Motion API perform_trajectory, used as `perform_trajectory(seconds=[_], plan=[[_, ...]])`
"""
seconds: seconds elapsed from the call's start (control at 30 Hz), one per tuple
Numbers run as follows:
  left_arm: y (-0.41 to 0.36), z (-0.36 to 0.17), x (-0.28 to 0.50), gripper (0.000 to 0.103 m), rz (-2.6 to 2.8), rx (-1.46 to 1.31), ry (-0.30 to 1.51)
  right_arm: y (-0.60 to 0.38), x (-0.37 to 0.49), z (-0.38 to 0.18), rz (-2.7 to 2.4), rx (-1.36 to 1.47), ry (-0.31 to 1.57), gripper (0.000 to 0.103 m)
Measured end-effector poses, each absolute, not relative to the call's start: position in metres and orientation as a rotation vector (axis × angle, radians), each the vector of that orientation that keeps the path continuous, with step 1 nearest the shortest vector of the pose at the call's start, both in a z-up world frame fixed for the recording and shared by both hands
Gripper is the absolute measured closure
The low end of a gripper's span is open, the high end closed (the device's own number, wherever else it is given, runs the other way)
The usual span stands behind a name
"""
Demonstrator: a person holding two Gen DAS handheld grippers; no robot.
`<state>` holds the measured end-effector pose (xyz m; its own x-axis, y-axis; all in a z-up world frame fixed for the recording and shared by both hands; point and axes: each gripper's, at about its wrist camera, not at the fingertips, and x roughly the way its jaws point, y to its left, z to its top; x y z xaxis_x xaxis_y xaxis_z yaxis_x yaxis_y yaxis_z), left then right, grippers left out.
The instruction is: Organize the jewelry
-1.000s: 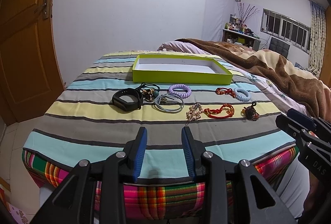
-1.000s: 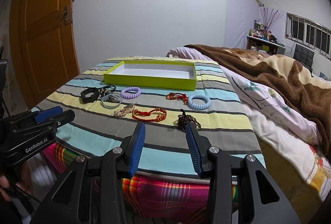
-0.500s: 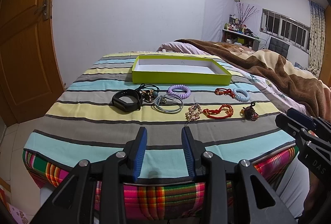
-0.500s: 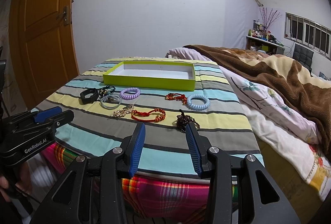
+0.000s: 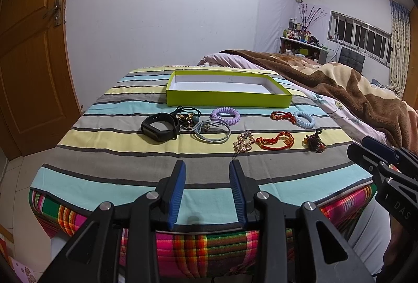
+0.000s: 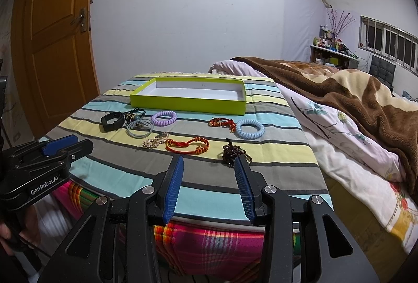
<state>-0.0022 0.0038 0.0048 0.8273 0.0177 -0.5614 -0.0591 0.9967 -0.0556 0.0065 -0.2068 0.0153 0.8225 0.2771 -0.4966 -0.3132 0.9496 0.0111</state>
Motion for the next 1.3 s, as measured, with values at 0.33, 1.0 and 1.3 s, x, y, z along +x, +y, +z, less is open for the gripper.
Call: perform_trajectory(seconds=[0.33, 1.0, 1.3], plan=[[0.003, 0.005, -0.003, 0.067, 0.042, -0.070, 0.595, -0.207, 0.007, 0.015, 0.315, -0.072, 0.518, 0.061], [0.001, 0.003, 0.001, 0.067, 0.042, -0.065, 0.595, -0.207, 0.009, 0.013, 0.314, -0.069, 0.528, 0.061], [0.001, -0.002, 0.008, 0.067, 0.040, -0.065, 0.607, -0.209, 0.016, 0.012, 0.306, -0.067, 0.538, 0.061]])
